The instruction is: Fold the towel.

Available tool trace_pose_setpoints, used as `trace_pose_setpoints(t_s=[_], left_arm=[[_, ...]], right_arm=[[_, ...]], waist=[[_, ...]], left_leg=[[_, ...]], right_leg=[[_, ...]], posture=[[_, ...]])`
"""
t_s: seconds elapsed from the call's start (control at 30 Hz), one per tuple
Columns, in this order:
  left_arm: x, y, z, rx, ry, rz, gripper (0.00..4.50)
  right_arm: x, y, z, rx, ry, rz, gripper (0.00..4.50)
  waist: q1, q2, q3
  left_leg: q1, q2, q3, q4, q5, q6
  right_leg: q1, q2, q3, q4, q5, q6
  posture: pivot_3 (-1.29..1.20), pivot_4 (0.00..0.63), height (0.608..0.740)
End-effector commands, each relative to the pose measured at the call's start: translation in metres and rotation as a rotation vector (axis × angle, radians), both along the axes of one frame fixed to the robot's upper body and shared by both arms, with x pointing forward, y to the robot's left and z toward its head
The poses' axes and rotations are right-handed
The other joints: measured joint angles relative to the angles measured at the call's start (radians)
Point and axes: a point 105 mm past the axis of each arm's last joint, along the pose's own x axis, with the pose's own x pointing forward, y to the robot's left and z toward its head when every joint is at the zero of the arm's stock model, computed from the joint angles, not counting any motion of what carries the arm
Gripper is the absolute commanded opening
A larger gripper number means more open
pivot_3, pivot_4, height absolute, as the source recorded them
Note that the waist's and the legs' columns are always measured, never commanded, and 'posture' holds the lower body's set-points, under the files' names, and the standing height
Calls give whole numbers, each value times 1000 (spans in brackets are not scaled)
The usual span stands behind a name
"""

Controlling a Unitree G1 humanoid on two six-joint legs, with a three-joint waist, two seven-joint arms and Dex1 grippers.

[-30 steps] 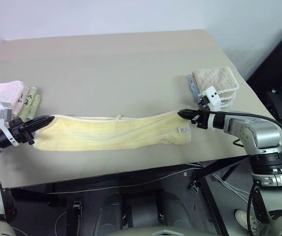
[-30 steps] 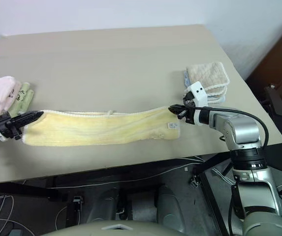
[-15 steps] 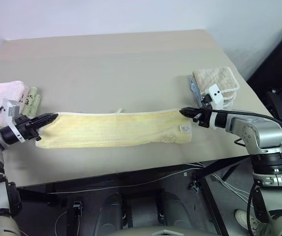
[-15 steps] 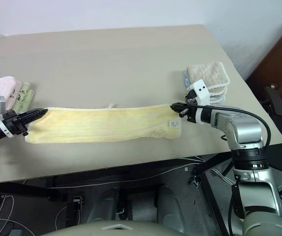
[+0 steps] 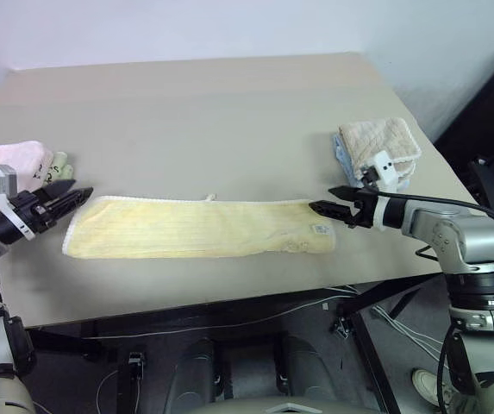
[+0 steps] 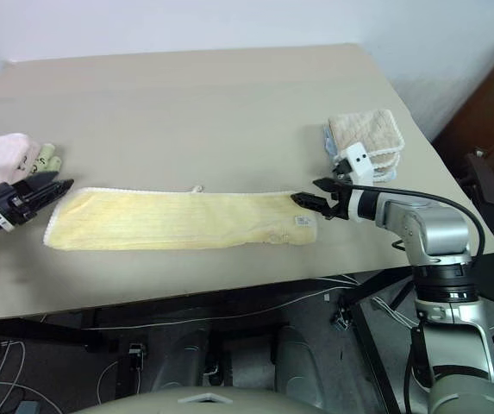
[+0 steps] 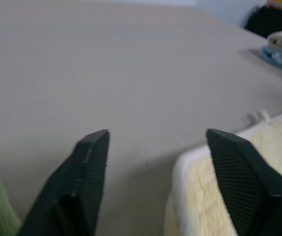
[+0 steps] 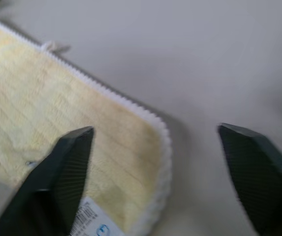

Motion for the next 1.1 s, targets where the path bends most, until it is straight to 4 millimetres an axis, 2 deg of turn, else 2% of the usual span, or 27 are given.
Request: trace_pose_setpoints(t_s=[0.03,0.17,0.23,0.3,0.37,0.5,0.6,0.7,0.93,1.1], left_arm=[[-1,-4,25,-104,-96,-8,3970],[-13,-38,5,-64,21,-166,3970],[-23,-57,-3,-21,77,-234,3970],[-26,-68,-10,33,143,-252,3970],[-30,-77,-7,60,176,-304,3970],[-41,-102,18,43,178,-470,3970],[-49,-115,25,23,163,-554,3970],[-47,-128,23,36,154,-580,3970],[-42,-149,17,44,123,-628,3970],[-40,-160,9,65,118,-649,3970]], right_arm=[[-14,-7,24,130,2,-6,4500],[-31,-8,29,273,106,4,4500],[-39,-9,24,320,197,-4,4500],[-47,-12,21,386,281,-8,4500],[-54,-13,19,429,334,-11,4500],[-72,-11,8,489,398,13,4500],[-87,-5,-5,540,458,26,4500],[-99,-1,-15,608,511,24,4500],[-109,10,-30,733,617,-87,4500],[-97,11,-42,770,640,-215,4500]], waist=[[9,0,0],[9,0,0],[10,0,0],[11,0,0],[17,0,0],[16,0,0],[13,1,-1],[9,1,0],[12,1,0],[12,1,0]], left_leg=[[0,0,0,0,0,0],[0,0,0,0,0,0],[1,0,0,0,0,0],[0,1,-1,0,0,0],[0,0,-1,0,0,0],[0,0,-2,-1,0,-1],[0,0,-1,-3,-1,0],[0,0,-1,-3,-1,1],[1,0,-1,-2,-1,1],[2,0,-1,-1,-1,1]], right_leg=[[0,0,0,0,0,0],[0,0,0,0,0,0],[0,0,1,0,-1,-1],[0,0,1,0,-2,-3],[0,-1,0,0,-2,-4],[1,-2,0,-2,-2,-4],[2,-3,0,-5,-2,-4],[2,-1,1,-6,-2,-4],[5,1,0,-7,-2,-4],[5,2,1,-7,-2,-4]], posture=[[0,150,740],[0,150,740],[0,150,740],[0,150,740],[0,150,740],[0,150,740],[0,150,740],[0,150,740],[0,150,740],[0,150,740]])
